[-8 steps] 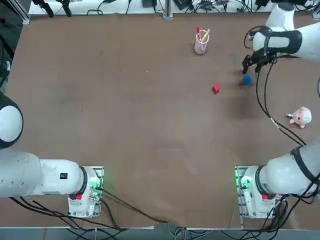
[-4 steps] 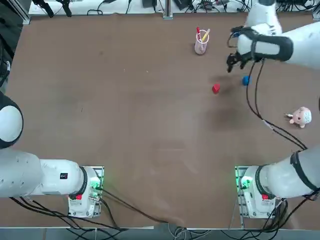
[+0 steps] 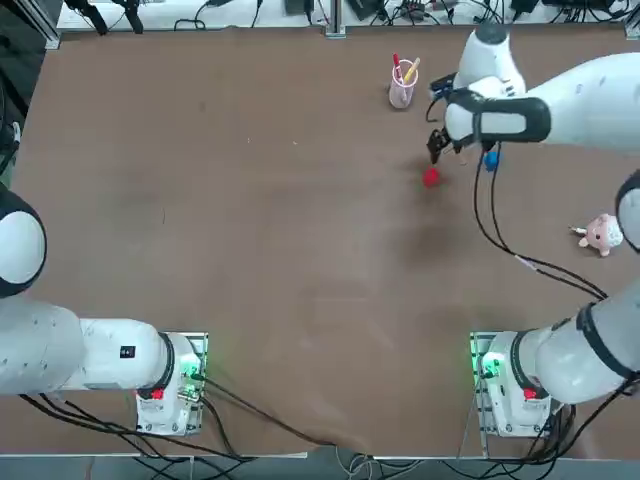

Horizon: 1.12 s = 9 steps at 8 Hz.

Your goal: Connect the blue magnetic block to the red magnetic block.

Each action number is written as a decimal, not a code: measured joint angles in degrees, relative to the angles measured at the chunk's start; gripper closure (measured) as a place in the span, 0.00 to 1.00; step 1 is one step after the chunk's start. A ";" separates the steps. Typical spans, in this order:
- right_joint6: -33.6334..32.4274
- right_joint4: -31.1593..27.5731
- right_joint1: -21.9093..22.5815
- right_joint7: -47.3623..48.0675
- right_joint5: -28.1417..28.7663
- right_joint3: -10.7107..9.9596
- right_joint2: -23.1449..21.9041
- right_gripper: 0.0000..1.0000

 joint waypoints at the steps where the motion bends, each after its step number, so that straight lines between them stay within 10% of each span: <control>1: 1.82 -0.14 0.76 0.00 -0.28 0.00 1.48 0.00; 9: 6.04 -0.23 1.12 -0.05 -0.68 -0.18 7.75 0.01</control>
